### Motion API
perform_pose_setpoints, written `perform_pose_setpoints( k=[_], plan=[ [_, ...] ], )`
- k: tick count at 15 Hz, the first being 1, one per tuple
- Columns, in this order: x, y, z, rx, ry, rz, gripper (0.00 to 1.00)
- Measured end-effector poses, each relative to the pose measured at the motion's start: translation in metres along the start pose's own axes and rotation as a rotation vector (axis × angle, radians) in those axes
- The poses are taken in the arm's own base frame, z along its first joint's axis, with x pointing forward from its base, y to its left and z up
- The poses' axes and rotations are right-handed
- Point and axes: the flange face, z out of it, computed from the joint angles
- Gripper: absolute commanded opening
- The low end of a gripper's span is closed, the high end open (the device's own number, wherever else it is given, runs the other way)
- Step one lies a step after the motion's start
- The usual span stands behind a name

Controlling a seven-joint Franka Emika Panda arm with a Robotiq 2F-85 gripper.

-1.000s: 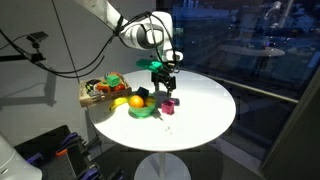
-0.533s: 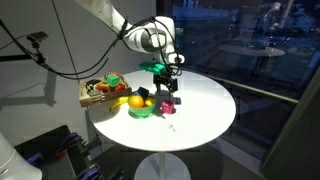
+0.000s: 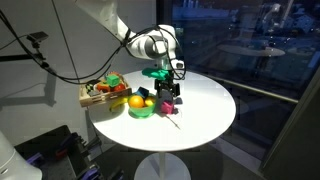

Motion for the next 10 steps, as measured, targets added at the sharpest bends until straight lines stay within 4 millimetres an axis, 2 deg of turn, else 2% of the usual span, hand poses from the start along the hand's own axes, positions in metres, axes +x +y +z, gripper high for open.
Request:
perform_pose_setpoints(
  k=[8, 9, 10],
  plan=[
    [0.016, -0.006, 0.024, -0.024, 0.002, -0.132, 1.0],
    [0.019, -0.007, 0.026, -0.024, 0.004, -0.145, 0.75],
    [0.021, -0.009, 0.028, -0.024, 0.005, -0.156, 0.73]
  ],
)
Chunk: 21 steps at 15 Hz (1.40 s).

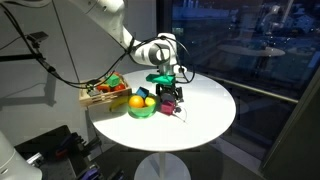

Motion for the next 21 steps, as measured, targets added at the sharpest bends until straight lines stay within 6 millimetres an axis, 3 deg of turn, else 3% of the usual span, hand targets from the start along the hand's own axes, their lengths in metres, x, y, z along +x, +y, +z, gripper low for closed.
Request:
perform_pose_setpoints(
  k=[5, 12, 21],
  plan=[
    [0.01, -0.003, 0.009, 0.0, 0.0, -0.017, 0.34],
    [0.016, -0.003, -0.007, -0.004, 0.029, -0.018, 0.31],
    [0.004, 0.006, -0.067, -0.017, 0.097, -0.002, 0.31]
  ],
)
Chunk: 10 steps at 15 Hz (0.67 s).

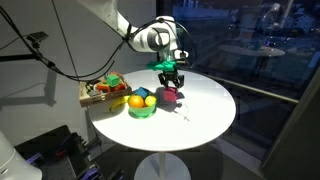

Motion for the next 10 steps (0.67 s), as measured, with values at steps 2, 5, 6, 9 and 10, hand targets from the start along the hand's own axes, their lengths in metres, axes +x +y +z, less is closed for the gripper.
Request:
perform_pose_setpoints(
  k=[2, 5, 6, 9, 10],
  plan=[
    [-0.008, 0.0, -0.011, 0.001, 0.004, 0.002, 0.31],
    [-0.022, -0.001, -0.026, 0.002, 0.011, 0.004, 0.31],
    [-0.027, -0.002, -0.031, 0.003, 0.014, 0.002, 0.31],
    [-0.043, -0.004, -0.043, 0.005, 0.017, -0.008, 0.31],
    [-0.05, -0.005, -0.046, 0.006, 0.016, -0.012, 0.31]
  ],
)
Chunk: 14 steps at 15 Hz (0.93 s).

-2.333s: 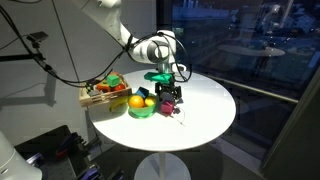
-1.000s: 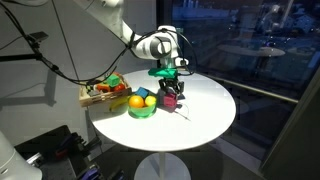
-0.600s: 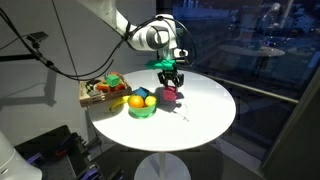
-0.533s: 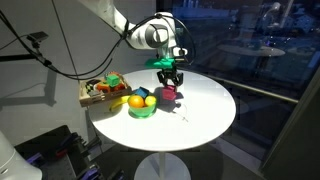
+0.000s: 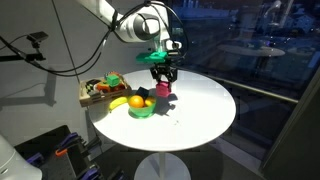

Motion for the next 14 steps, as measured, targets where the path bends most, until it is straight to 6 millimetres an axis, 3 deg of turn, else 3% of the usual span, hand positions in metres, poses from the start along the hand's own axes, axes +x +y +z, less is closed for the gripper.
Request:
perform_pose_setpoints(
  k=[5, 14],
  plan=[
    [-0.028, -0.006, -0.002, -0.032, -0.009, -0.039, 0.31],
    [-0.061, -0.027, 0.015, -0.088, 0.027, -0.131, 0.31]
  ],
)
